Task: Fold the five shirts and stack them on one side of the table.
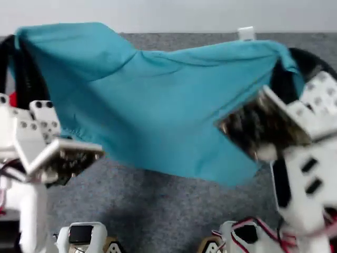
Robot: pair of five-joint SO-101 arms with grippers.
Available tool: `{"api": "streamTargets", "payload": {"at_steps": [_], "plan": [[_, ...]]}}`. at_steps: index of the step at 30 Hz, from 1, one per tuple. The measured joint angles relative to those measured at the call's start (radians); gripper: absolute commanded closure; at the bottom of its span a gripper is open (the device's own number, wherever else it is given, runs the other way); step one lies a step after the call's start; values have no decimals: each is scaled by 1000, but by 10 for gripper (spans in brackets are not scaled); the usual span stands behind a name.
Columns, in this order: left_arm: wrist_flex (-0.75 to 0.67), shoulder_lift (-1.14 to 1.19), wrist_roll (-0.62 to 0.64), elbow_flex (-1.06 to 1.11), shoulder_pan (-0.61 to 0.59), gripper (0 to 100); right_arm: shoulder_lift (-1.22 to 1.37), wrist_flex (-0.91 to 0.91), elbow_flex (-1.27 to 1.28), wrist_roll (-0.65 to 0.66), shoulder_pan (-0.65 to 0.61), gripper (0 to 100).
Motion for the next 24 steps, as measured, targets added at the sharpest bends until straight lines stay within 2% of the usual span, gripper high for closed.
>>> {"api": "streamTargets", "payload": {"at_steps": [7,13,17,21,24], "plan": [[-25,-6,-101,-101,3,987,-83,-129,-18,0,100,988],[-221,-6,-138,-110,3,987,-153,-160,-18,0,110,988],[-298,-12,-175,-110,3,987,-203,-160,-18,0,141,988],[-293,-66,-183,-112,3,987,-222,-153,-35,0,221,988],[-218,-77,-184,-115,3,987,-212,-91,-29,2,236,988]]}}
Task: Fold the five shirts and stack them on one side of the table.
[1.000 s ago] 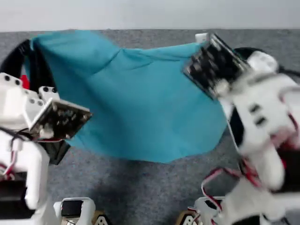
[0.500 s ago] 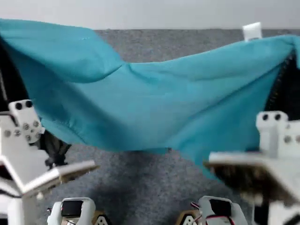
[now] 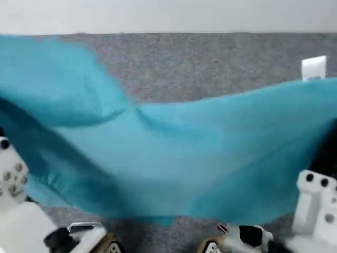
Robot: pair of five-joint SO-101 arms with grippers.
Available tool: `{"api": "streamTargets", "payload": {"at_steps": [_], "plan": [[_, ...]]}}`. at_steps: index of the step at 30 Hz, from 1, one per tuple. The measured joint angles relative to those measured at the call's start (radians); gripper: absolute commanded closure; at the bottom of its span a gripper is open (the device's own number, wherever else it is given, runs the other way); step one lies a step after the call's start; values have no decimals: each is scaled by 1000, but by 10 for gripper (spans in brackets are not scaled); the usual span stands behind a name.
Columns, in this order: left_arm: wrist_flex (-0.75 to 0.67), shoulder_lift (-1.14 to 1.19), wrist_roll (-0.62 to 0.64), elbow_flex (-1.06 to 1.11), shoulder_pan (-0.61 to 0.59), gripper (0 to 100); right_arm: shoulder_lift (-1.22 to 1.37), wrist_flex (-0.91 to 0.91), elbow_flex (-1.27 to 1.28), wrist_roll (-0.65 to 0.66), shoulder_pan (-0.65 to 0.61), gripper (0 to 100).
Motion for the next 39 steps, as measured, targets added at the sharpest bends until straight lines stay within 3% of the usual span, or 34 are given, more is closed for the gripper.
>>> {"api": "streamTargets", "payload": {"at_steps": [6,12,16,22,29,33,39], "plan": [[207,0,-6,91,0,987,141,203,9,55,-14,988],[216,6,-6,400,0,987,358,292,69,58,-68,988],[86,14,-6,637,2,987,494,281,212,58,-98,988],[-295,118,-6,962,2,987,683,68,410,58,-109,988],[-416,480,17,868,2,987,902,-250,489,57,-112,988],[-417,724,106,661,3,987,1000,-425,489,55,-114,988],[-417,1028,141,325,3,987,1076,-686,489,55,-114,988]]}}
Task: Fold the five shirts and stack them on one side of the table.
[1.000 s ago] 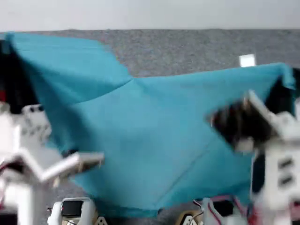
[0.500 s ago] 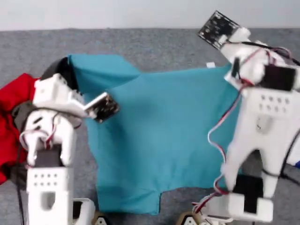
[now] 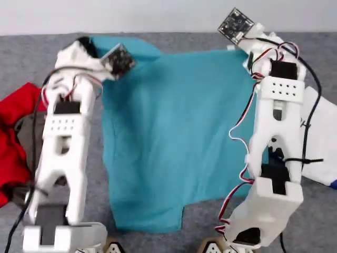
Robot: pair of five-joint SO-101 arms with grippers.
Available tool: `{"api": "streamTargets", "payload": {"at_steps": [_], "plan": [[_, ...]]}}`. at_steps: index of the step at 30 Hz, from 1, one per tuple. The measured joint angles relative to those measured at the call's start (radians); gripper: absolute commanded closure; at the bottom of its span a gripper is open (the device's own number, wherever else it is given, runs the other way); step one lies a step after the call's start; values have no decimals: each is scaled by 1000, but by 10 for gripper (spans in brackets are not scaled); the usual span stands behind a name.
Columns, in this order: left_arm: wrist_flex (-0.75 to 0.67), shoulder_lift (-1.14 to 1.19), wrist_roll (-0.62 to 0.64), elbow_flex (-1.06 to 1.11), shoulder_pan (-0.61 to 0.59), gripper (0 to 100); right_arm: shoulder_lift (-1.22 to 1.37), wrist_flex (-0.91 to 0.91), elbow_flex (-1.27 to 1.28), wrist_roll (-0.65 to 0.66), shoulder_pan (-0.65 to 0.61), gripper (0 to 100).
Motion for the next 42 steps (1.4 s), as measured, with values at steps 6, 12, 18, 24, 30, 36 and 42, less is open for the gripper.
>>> {"api": "streamTargets", "payload": {"at_steps": [6,12,18,24,30,36,42], "plan": [[74,169,5,-244,6,987,49,-178,0,0,0,988],[219,187,5,-351,35,987,54,-186,2,0,-14,988],[509,135,5,-356,64,987,44,25,2,0,-17,988],[937,6,5,-358,123,987,-26,385,2,2,5,988],[1272,-61,29,-361,181,987,-71,664,2,3,68,986],[1459,-75,110,-361,222,987,-74,895,2,2,124,986],[1465,-178,138,-203,242,987,-75,964,55,40,138,987]]}}
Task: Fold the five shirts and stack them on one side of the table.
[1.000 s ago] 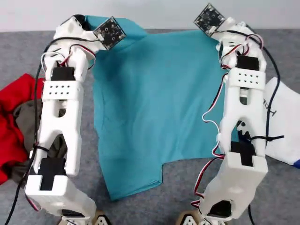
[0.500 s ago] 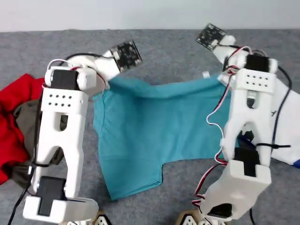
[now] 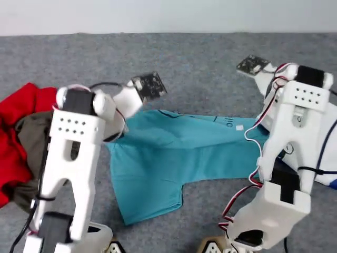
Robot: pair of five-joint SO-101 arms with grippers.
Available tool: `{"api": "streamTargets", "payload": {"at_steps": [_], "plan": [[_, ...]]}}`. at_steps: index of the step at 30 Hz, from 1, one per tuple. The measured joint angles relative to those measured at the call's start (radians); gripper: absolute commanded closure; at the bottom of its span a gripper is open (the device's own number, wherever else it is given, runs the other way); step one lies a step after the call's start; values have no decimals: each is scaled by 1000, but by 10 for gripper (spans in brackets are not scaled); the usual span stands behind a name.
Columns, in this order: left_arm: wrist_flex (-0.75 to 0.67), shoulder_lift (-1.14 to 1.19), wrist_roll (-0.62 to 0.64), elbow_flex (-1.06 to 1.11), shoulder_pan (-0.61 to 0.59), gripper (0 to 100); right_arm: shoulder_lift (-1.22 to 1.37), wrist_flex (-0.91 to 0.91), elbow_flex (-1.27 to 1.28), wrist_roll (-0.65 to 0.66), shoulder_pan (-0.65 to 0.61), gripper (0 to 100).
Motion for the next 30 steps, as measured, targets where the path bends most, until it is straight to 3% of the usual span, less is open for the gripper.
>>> {"api": "streamTargets", "payload": {"at_steps": [8,15,19,26,30], "plan": [[2,-221,2,381,121,987,0,-29,49,35,12,987],[-15,-307,21,456,114,986,0,-104,49,38,21,984],[-163,-307,89,454,41,986,0,-307,49,34,14,988],[-511,-307,170,353,-37,986,11,-850,51,-48,-71,988],[-526,-307,176,305,-20,986,11,-882,51,-84,-81,988]]}}
